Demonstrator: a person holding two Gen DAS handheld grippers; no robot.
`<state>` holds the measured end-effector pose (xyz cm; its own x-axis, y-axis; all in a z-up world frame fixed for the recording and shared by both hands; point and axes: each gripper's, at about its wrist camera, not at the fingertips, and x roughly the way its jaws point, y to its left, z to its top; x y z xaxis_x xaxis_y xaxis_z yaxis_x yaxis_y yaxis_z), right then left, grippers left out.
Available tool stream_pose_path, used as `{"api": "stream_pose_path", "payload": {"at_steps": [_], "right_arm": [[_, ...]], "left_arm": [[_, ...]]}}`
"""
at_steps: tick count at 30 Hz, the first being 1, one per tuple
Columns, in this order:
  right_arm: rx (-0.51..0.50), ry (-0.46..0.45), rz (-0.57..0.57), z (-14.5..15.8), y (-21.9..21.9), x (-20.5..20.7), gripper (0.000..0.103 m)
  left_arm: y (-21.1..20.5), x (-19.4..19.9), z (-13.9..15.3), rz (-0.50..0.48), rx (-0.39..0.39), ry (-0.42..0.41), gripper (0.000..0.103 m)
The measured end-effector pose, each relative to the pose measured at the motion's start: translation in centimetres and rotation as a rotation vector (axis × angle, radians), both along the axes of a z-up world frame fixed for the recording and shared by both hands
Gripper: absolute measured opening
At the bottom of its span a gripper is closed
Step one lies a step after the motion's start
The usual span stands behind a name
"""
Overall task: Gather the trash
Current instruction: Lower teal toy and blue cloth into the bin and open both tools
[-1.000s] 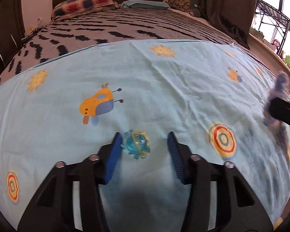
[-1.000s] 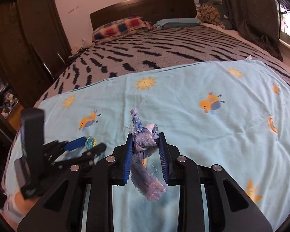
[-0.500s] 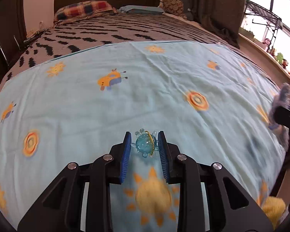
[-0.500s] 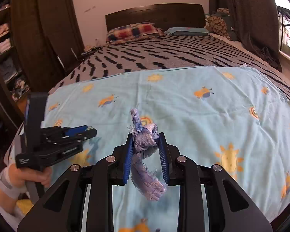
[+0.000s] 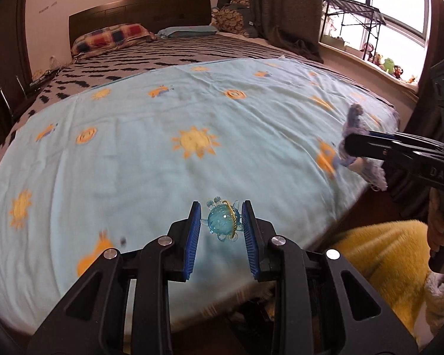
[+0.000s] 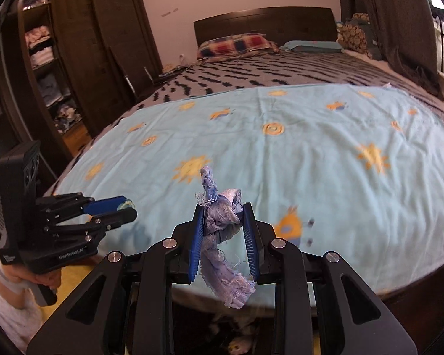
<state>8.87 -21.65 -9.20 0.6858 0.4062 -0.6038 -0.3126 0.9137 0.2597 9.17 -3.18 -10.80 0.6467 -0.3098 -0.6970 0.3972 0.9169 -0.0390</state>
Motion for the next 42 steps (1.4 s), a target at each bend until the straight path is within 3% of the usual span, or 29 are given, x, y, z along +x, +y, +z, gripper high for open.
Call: {"api": "stream_pose_path", "payload": {"at_steps": [7, 16, 26, 31, 42], "right_arm": [[-0.055, 0.011, -0.016, -2.3, 1.1, -4.3, 0.027], [-0.082, 0.139, -0.023, -9.0, 2.5, -6.4, 0.027], [-0.106, 0.357, -0.041, -18.7, 3.2, -5.8, 0.027], [-0.076, 0.477, -0.056, -22.5, 2.7, -5.1, 0.027], [-0.066, 0.510, -0.095, -23.6, 2.3, -4.6, 0.034]], "left_arm": [[0.3, -5.8, -2.9, -0.032, -0.014, 0.008, 0.026], [0.0, -7.8, -9.7, -0.026, 0.001, 0.098, 0.026], [-1.6, -7.0, -18.8, -0.029, -0.028, 0.333, 0.026], [-2.0, -6.7, -21.8, -0.035, -0.005, 0.419, 0.026], [-2.2, -6.3, -23.2, -0.045, 0.013, 0.461, 0.028]]}}
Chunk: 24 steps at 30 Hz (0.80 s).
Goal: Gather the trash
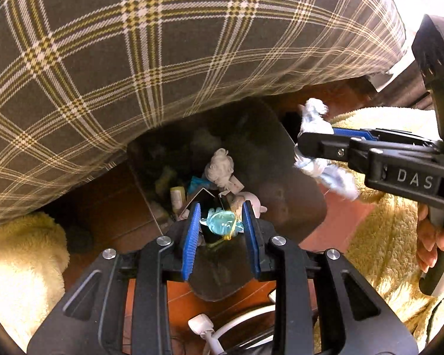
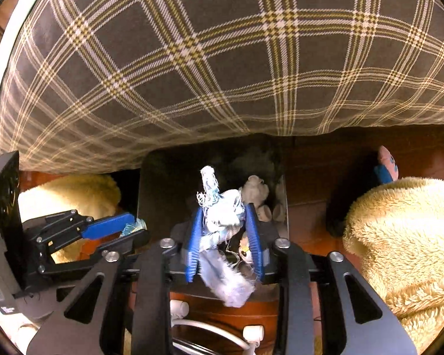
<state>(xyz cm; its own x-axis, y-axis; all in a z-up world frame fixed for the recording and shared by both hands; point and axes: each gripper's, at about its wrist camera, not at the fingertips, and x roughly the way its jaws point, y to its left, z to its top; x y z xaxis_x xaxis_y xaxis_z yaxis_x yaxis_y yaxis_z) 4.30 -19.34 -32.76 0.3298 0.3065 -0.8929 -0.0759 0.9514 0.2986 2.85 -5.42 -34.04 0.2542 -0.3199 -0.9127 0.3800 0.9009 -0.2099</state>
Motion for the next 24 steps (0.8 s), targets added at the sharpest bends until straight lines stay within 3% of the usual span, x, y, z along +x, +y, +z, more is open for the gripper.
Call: {"api": "stream_pose_path", "payload": {"at_steps": [1, 3, 5, 7, 10, 12, 16, 24], "right_arm": [[-0.001, -0.004, -0.005, 0.2, -0.1, 0.1, 0.036], [-0.001, -0.013, -0.016, 0.7, -0.2, 0.3, 0.050], [-0.001, -0.026, -0.027, 1.4, -0.5, 0.4, 0.055], [0.000, -0.049, -0.043, 2.6, -0.9, 0.4, 0.060], [0.003, -0.105, -0.065, 4.4, -1.9, 0.1, 0.078], [-0.001, -0.157, -0.084, 6.5, -2.5, -0.3, 0.098], [-0.006, -0.249, -0.097, 10.6, -3.1, -1.1, 0.099], [-0.075, -0.435, -0.081, 18.0, -2.2, -3.3, 0.100]], "left_arm": [[-0.1, -0.1, 0.2, 0.000, 0.000, -0.002, 0.031], [0.0, -0.1, 0.5, 0.005, 0.002, -0.010, 0.037], [0.2, 0.0, 0.9, 0.014, 0.008, -0.019, 0.041], [0.4, 0.0, 1.7, 0.026, 0.016, -0.040, 0.055], [1.3, -0.1, 4.2, 0.046, 0.028, -0.121, 0.071], [2.0, -0.2, 6.5, 0.061, 0.032, -0.180, 0.081], [3.4, -0.7, 11.9, 0.089, 0.016, -0.287, 0.095], [4.5, -2.3, 20.8, 0.144, -0.010, -0.448, 0.095]]}}
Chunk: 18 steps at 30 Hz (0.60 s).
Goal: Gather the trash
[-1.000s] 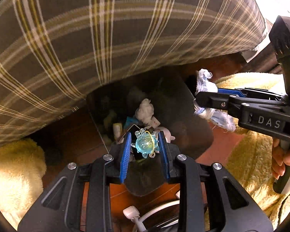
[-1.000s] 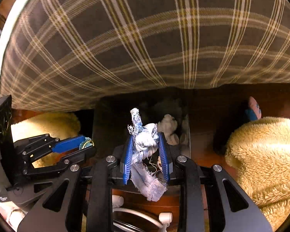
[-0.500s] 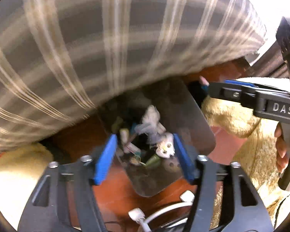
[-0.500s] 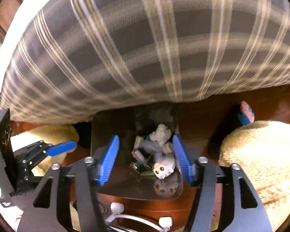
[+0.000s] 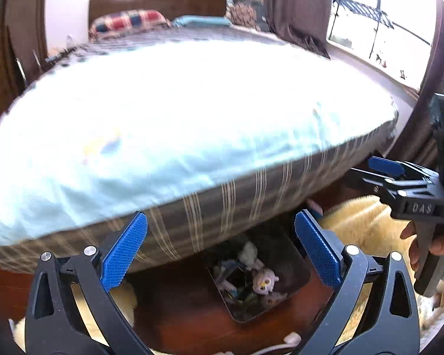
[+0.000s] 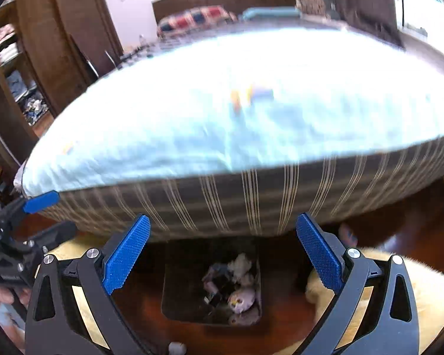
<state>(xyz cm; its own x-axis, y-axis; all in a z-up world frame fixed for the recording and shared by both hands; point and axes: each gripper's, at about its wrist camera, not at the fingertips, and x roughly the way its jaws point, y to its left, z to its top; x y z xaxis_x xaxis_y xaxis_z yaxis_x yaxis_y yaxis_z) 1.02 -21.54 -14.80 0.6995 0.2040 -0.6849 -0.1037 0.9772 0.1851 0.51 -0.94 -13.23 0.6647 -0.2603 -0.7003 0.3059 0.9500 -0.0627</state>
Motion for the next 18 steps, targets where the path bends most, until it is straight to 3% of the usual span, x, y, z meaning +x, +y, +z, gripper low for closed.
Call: {"api": "stream_pose_path", "payload": {"at_steps": [8, 18], "right_arm": [[-0.064, -0.173, -0.068, 6.0, 0.0, -2.5, 0.100], [-0.102, -0.225, -0.067, 8.3, 0.4, -4.0, 0.100]], "left_arm": [[0.2, -1.6, 5.0, 0.067, 0.013, -0.117, 0.095], [1.6, -3.0, 8.4, 0.133, -0.049, -0.190, 0.095]]}}
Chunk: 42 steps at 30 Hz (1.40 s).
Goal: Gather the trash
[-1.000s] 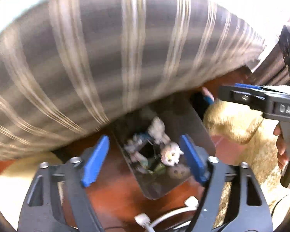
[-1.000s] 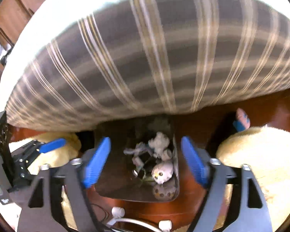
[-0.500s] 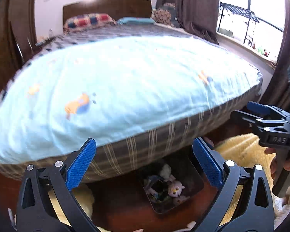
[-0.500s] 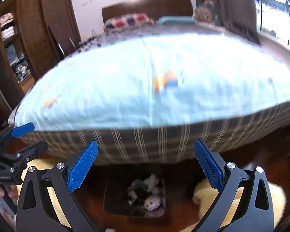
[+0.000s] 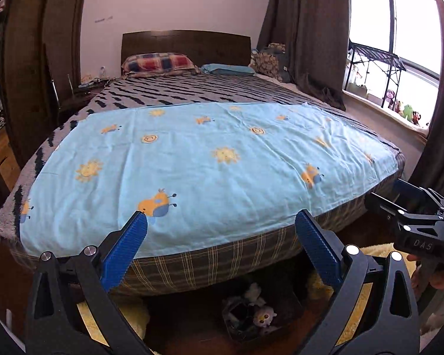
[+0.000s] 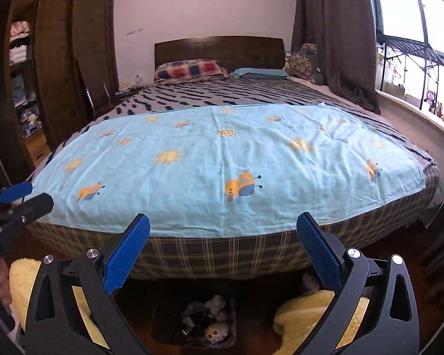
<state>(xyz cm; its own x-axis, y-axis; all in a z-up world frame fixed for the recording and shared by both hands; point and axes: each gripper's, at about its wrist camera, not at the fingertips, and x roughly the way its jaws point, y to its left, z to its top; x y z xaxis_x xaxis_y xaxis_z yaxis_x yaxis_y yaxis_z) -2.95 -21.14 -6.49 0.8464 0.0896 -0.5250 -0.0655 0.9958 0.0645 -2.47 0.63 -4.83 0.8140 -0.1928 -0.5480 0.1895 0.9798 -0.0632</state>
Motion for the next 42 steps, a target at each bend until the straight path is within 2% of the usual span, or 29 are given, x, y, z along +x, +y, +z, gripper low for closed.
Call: {"api": "stream_pose_path", "payload": {"at_steps": [8, 42], "right_arm": [[-0.013, -0.050, -0.060, 1.21, -0.41, -0.95, 0.100], [0.013, -0.024, -0.074, 0.94, -0.88, -0.56, 0.100]], "left_arm": [[0.11, -0.22, 0.58, 0.006, -0.006, -0.010, 0.095], [0.45, -0.07, 0.40, 0.014, -0.015, 0.006, 0.095]]}}
